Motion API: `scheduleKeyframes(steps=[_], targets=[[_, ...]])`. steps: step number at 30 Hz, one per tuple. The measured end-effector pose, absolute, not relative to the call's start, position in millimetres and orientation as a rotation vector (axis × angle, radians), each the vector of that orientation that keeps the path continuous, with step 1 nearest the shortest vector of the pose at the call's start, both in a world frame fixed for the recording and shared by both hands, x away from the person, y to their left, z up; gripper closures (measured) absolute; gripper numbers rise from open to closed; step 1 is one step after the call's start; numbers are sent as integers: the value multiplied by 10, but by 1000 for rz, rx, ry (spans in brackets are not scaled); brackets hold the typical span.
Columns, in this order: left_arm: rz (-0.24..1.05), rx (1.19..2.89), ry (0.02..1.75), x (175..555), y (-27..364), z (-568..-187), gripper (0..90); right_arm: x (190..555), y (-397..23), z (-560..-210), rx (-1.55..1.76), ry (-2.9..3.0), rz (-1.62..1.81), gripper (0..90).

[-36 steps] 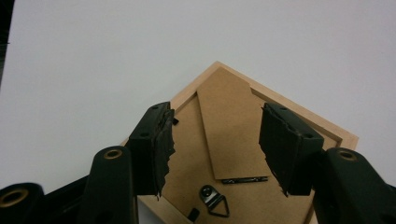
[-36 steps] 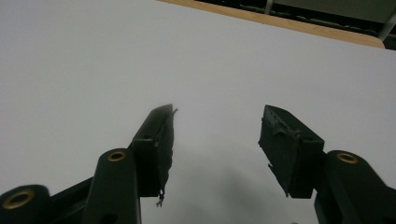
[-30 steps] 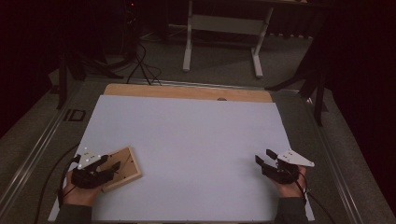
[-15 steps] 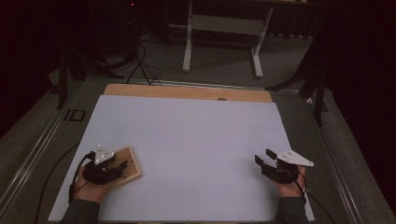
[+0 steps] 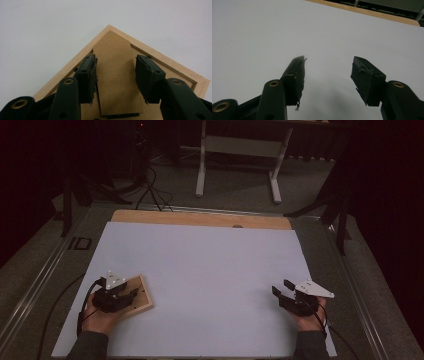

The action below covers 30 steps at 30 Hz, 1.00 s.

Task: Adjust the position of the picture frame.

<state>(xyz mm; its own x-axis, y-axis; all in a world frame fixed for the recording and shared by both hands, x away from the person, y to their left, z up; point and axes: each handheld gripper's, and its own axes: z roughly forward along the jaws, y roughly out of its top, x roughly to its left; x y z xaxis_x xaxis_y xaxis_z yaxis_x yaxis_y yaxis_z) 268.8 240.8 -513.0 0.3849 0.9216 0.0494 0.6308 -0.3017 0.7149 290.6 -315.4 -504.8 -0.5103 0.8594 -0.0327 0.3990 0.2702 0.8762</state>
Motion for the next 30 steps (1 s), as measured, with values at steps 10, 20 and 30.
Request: scheduleKeyframes(steps=[10, 20, 30], targets=[[617, 2043, 1298, 2812, 2298, -5138, 524, 2916, -3137, -5044, 1130, 2023, 1183, 438], [632, 2060, 1229, 2920, 2088, -5154, 527, 2919, -3135, -5039, 1131, 2015, 1183, 438], [591, 2085, 1131, 3010, 1760, -5166, 527, 2917, -3136, -5034, 1133, 2006, 1186, 438]])
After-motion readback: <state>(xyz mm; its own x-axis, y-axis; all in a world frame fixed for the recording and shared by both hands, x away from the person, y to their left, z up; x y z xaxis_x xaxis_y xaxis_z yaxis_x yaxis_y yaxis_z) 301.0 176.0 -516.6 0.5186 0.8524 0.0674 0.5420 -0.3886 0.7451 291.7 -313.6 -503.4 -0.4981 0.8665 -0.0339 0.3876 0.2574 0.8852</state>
